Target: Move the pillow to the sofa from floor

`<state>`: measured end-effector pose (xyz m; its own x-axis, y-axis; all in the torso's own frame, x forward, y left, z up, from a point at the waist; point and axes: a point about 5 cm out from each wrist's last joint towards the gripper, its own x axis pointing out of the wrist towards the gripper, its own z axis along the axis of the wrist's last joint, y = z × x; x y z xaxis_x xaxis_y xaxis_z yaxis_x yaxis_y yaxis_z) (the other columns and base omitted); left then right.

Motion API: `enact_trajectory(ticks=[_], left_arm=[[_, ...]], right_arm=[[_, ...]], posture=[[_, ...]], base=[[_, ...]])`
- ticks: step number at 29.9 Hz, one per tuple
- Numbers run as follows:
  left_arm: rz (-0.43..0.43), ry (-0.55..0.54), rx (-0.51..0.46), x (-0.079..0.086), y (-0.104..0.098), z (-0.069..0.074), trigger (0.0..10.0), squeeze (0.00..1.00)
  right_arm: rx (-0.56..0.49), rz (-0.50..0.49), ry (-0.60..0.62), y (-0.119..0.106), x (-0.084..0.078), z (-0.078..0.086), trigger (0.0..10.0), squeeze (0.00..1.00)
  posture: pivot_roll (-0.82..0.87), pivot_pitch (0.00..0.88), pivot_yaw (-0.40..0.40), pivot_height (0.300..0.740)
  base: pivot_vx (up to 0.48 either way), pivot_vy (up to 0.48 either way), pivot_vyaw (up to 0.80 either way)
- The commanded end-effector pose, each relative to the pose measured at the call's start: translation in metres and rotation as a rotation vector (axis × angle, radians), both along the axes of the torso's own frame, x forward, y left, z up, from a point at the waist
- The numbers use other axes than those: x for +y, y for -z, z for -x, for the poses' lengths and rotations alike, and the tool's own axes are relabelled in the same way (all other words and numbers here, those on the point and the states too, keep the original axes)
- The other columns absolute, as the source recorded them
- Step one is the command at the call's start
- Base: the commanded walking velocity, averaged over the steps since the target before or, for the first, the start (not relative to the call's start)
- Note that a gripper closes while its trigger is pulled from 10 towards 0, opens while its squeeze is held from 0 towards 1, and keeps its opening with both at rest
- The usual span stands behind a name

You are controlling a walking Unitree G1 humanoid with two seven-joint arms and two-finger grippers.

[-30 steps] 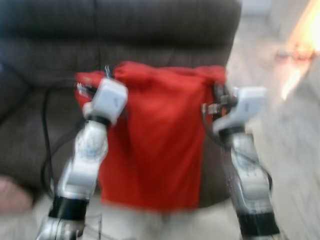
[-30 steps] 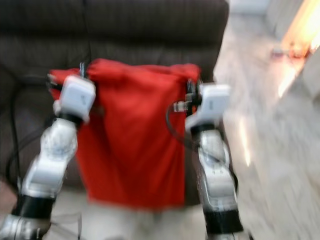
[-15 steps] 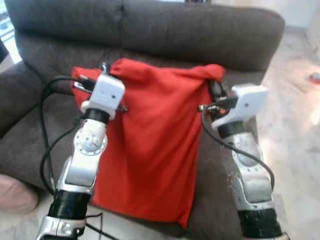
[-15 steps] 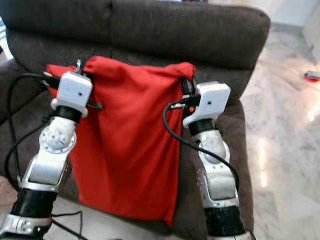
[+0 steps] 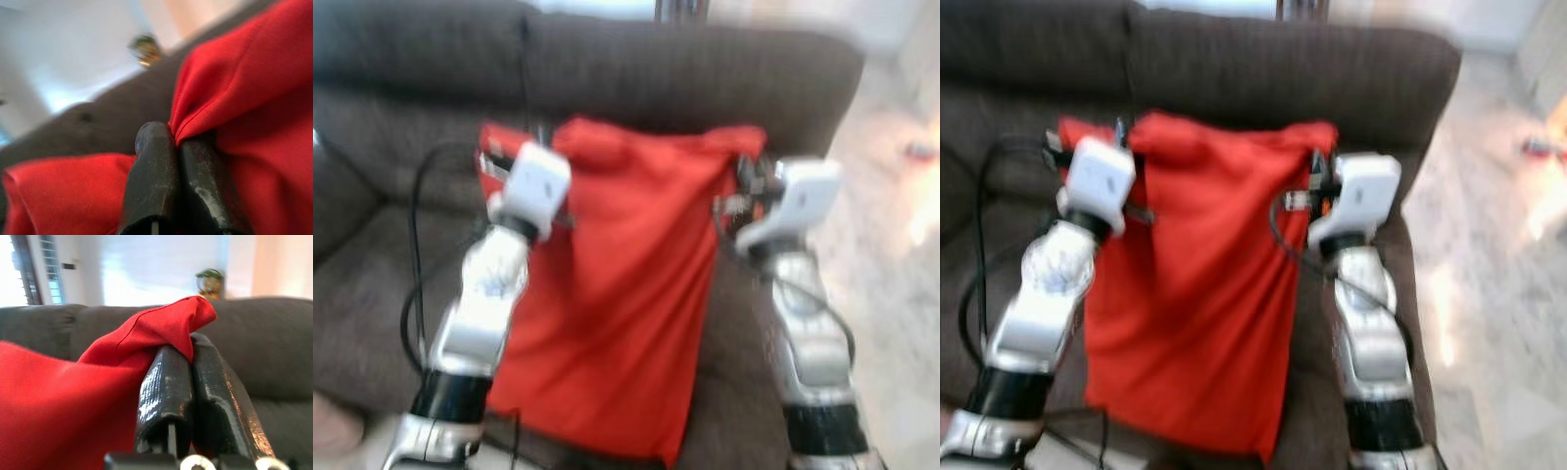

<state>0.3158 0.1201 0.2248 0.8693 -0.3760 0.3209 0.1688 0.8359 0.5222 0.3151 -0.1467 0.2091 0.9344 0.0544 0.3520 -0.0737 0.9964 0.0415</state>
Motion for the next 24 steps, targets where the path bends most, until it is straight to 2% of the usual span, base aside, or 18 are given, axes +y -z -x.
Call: enact_trajectory(ticks=[1,2,6,10,19,24], left_arm=[[-0.011,0.099,0.083,-0.018,0.015,0.008,10.0,0.00],[-0.008,0.099,0.086,-0.018,0.016,0.009,10.0,0.00],[-0.028,0.099,0.216,-0.015,0.039,0.010,10.0,0.00],[-0.053,0.094,0.269,-0.011,0.049,0.011,10.0,0.00],[-0.093,0.032,0.260,-0.002,0.046,0.009,10.0,0.00],[-0.092,0.000,0.225,0.001,0.038,0.006,10.0,0.00]], right_arm=[[0.028,0.006,0.028,0.006,-0.008,0.000,10.0,0.00],[0.030,0.009,0.025,0.006,-0.008,0.001,10.0,0.00],[0.056,0.016,0.018,0.013,-0.004,0.001,10.0,0.00],[0.102,0.028,0.018,0.022,-0.005,0.000,10.0,0.00],[0.122,0.053,-0.049,0.025,0.004,0.000,10.0,0.00],[0.117,0.062,-0.080,0.025,0.008,0.001,10.0,0.00]], posture=[[0.13,0.070,-0.015,0.740],[0.13,0.070,-0.015,0.740],[0.13,0.069,-0.014,0.740],[0.12,0.068,-0.014,0.740],[0.13,0.065,-0.013,0.740],[0.13,0.062,-0.013,0.740]], base=[[0.000,0.000,0.00],[0.000,0.000,0.00],[0.000,0.000,0.00],[0.000,0.000,0.00],[0.000,0.000,0.00],[0.000,0.000,0.00]])
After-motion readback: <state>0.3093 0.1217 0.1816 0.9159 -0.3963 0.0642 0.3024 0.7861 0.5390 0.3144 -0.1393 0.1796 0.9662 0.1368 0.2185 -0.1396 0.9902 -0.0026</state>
